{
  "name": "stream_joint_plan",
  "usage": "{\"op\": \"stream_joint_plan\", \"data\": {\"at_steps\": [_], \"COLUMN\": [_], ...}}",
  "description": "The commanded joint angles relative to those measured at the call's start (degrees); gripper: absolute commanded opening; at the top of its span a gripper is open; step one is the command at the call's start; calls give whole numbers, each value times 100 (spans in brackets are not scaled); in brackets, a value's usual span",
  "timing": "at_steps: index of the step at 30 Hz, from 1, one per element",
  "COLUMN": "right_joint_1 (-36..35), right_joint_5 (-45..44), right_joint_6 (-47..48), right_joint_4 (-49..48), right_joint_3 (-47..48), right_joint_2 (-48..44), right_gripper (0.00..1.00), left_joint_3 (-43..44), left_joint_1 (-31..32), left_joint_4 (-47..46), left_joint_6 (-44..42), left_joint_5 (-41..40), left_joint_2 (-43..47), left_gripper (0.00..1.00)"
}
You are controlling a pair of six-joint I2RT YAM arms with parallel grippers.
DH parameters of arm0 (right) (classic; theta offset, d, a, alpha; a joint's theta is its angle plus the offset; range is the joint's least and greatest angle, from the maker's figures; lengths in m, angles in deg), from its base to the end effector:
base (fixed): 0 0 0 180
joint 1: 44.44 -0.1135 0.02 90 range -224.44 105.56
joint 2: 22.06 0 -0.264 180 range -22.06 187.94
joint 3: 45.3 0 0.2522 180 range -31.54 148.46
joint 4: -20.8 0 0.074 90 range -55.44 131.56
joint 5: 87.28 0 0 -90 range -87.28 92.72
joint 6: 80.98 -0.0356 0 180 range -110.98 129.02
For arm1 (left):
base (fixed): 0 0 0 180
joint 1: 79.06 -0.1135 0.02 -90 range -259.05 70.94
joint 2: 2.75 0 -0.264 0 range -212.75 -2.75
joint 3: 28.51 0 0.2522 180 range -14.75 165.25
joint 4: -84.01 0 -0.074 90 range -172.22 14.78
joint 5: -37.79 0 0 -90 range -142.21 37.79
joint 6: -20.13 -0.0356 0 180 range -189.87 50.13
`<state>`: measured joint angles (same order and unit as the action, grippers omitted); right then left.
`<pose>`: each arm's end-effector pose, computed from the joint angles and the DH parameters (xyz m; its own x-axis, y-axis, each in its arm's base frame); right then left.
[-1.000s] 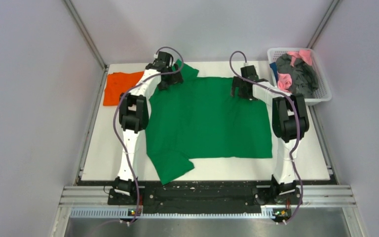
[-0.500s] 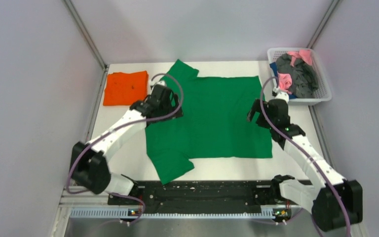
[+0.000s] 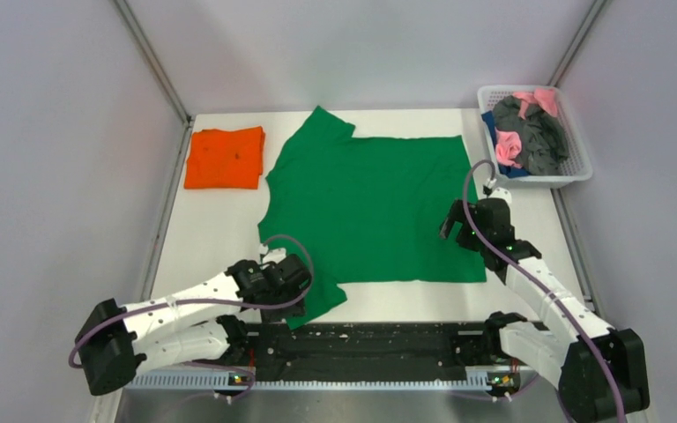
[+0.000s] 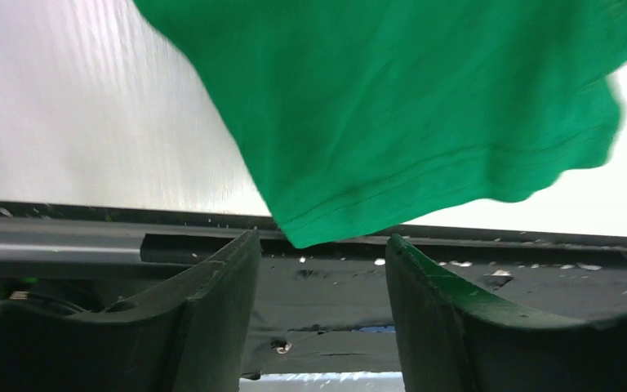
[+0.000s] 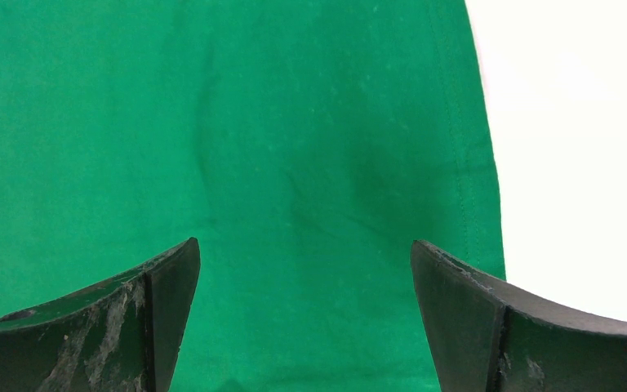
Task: Fold and stack the t-shirts
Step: Flatten out the tshirt, then grab the side of the flattened tshirt closest away from the robot with both arms
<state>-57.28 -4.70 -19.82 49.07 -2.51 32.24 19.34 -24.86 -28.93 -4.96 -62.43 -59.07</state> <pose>0.1932 0.0393 0.2076 -0.6061 0.3524 -0.7130 0.1926 0.9348 0.2983 0.0930 -0.1182 0.1905 -0.9396 -0.2209 -0.2615 -0.1855 0.9706 -0.1534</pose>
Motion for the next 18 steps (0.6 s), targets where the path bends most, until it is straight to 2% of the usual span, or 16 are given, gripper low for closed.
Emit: {"op": "stream_joint_plan", "data": {"at_steps": [1, 14, 18], "right_joint_1": [36, 41, 37], "right_joint_5": [104, 45, -147], "right_joint_6": [-46, -217, -441], "right_joint_4": [-60, -11, 118], "right_joint_3": [341, 264, 164], "right_joint_2": [179, -25, -212], "right_gripper": [99, 99, 99], "left_joint_3": [-423, -438, -364], "left_joint_1": [161, 170, 169], "left_joint_4": [-427, -915, -891], "left_joint_6": [669, 614, 571], "left_joint_5": [521, 166, 48], "left_joint_2": [2, -911, -891], "left_gripper": [60, 34, 14]}}
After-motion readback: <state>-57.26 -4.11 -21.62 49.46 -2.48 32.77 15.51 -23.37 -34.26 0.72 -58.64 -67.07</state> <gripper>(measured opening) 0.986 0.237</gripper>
